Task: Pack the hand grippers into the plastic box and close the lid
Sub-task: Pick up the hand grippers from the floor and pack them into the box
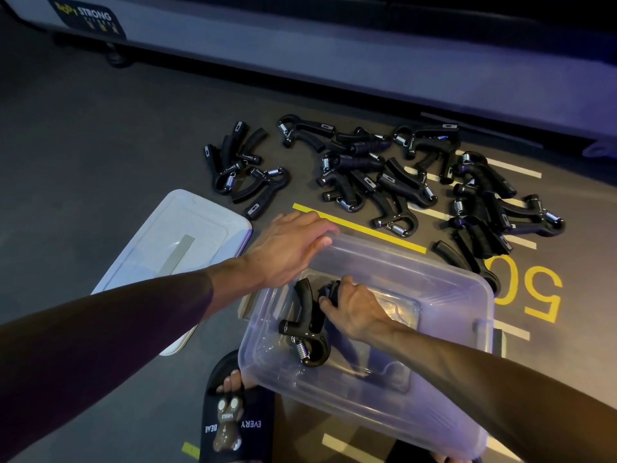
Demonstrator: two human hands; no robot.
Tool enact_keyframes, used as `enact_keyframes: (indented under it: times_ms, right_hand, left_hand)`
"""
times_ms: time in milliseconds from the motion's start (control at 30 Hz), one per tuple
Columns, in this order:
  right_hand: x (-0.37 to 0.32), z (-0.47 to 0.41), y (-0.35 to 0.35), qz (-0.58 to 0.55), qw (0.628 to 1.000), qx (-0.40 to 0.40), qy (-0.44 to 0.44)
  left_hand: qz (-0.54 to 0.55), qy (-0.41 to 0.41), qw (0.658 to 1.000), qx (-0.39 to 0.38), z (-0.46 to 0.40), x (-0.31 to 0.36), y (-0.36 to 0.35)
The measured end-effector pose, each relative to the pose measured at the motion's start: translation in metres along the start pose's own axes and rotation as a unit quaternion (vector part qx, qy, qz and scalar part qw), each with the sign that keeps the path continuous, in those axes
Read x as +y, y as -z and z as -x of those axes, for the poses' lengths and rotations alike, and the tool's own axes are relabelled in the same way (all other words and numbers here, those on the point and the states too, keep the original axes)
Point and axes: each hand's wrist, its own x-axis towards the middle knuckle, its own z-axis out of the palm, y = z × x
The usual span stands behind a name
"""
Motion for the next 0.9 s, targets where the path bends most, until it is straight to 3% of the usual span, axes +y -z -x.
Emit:
enact_keyframes:
  times_ms: [600, 900]
  right_hand:
    - [0.001, 0.003, 0.004, 0.029, 0.999, -0.007, 0.019]
    - [-0.006, 0.004, 0.011, 0.122, 0.990, -0.021, 0.073]
  left_hand:
    - [-0.010, 0.005, 1.000, -0.014, 0.000, -0.001, 0.000]
    - [-0.008, 0.005, 1.000, -0.007, 0.001, 0.002, 0.002]
